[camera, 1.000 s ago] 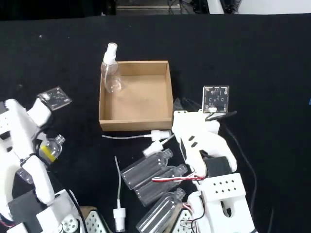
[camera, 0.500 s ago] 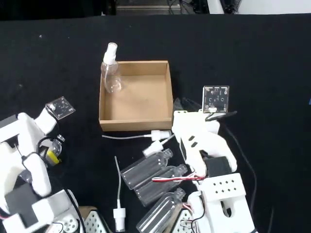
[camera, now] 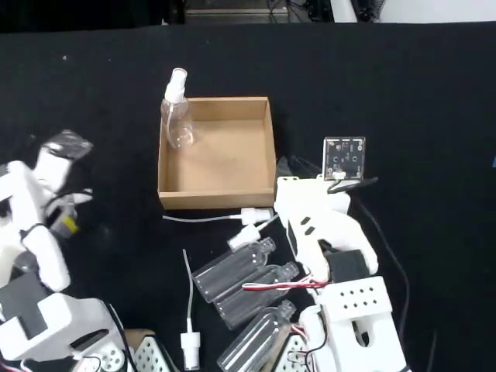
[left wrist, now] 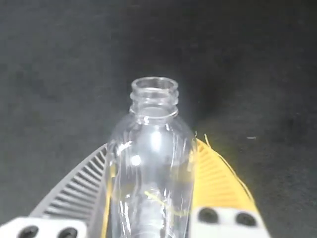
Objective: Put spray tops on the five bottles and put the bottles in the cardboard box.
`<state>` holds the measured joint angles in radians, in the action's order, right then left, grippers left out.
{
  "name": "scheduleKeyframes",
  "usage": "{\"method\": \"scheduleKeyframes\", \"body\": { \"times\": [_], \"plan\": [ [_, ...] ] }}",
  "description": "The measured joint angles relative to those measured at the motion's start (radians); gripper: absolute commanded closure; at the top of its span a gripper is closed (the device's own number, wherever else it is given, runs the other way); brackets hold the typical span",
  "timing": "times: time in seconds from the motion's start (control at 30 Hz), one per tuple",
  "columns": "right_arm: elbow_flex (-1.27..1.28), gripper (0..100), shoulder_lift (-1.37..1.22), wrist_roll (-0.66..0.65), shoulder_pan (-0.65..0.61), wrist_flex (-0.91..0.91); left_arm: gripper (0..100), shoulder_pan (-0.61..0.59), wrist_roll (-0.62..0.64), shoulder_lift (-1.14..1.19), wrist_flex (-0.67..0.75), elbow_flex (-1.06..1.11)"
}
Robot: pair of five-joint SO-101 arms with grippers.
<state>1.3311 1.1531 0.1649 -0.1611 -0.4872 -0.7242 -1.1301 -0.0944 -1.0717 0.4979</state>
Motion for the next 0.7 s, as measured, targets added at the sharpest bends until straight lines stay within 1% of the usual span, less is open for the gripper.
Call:
{"method": "scheduleKeyframes", "body": {
  "times": [0.1, 0.23, 0.3, 0.37, 0.53, 0.57, 0.63, 0.7],
  "plan": [
    [0.000, 94.2, 0.000, 0.000, 0.000, 0.000, 97, -0.097, 0.075, 0.011, 0.006, -0.037],
    [0.000, 94.2, 0.000, 0.000, 0.000, 0.000, 96, -0.233, 0.224, 0.068, 0.075, -0.066],
    [0.000, 94.2, 0.000, 0.000, 0.000, 0.000, 96, -0.293, 0.269, 0.115, 0.092, -0.100],
    [0.000, 94.2, 0.000, 0.000, 0.000, 0.000, 94, -0.334, 0.276, 0.158, 0.089, -0.129],
    [0.000, 94.2, 0.000, 0.000, 0.000, 0.000, 74, -0.367, 0.281, 0.241, -0.009, -0.232],
    [0.000, 94.2, 0.000, 0.000, 0.000, 0.000, 74, -0.367, 0.281, 0.250, -0.025, -0.255],
    [0.000, 94.2, 0.000, 0.000, 0.000, 0.000, 75, -0.367, 0.275, 0.270, -0.048, -0.298],
    [0.000, 94.2, 0.000, 0.000, 0.000, 0.000, 76, -0.367, 0.245, 0.285, -0.068, -0.339]
  ]
}}
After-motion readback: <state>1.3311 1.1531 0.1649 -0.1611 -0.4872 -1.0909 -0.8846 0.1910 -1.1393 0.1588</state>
